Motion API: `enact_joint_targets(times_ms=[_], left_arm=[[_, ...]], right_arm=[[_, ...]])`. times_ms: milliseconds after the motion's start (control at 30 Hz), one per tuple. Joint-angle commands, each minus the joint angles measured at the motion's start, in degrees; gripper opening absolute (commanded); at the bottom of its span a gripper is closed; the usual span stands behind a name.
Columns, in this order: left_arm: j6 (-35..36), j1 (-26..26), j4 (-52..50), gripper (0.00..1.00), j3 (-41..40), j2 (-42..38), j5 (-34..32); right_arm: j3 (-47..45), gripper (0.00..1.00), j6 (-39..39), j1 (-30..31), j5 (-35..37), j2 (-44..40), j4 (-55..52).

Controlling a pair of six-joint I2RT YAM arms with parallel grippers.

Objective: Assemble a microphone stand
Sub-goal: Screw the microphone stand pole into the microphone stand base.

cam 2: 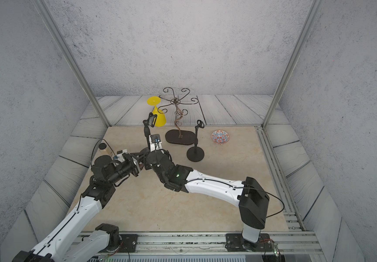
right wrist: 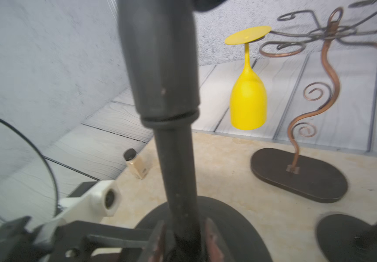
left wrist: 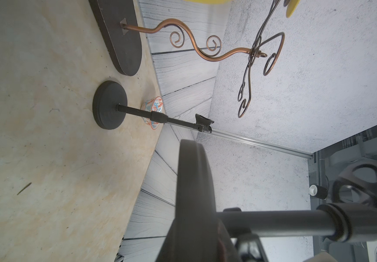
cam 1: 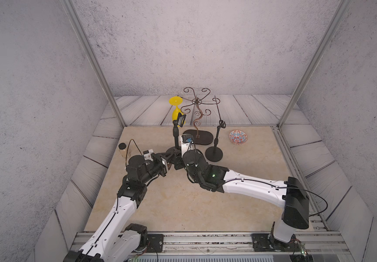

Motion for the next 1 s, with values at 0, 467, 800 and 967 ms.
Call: enact_joint_targets(times_ms=[0, 467, 800, 967], left_arm=[[-0.8, -0.4, 9.3, 0.0, 1.4, -2.6, 3.3], [-1.9, -0.3, 10.3, 0.0, 0.9, -3.4, 3.3], [-2.5, -0.3, 11.0, 0.0, 1.7, -2.7, 4.1], [-2.3, -0.3, 11.1, 0.0, 2.3, -2.5, 4.3]], right_arm=[[-7.0, 0.54, -5.4, -3.0, -16.2, -7.4, 0.6], [-6.5, 0.62, -17.9, -22.4, -72.9, -7.2, 2.0], [3.9, 0.56, -19.7, -23.6, -75.9, 1.3, -1.0], [5.8, 0.48, -17.7, -23.6, -77.3, 3.6, 0.4]])
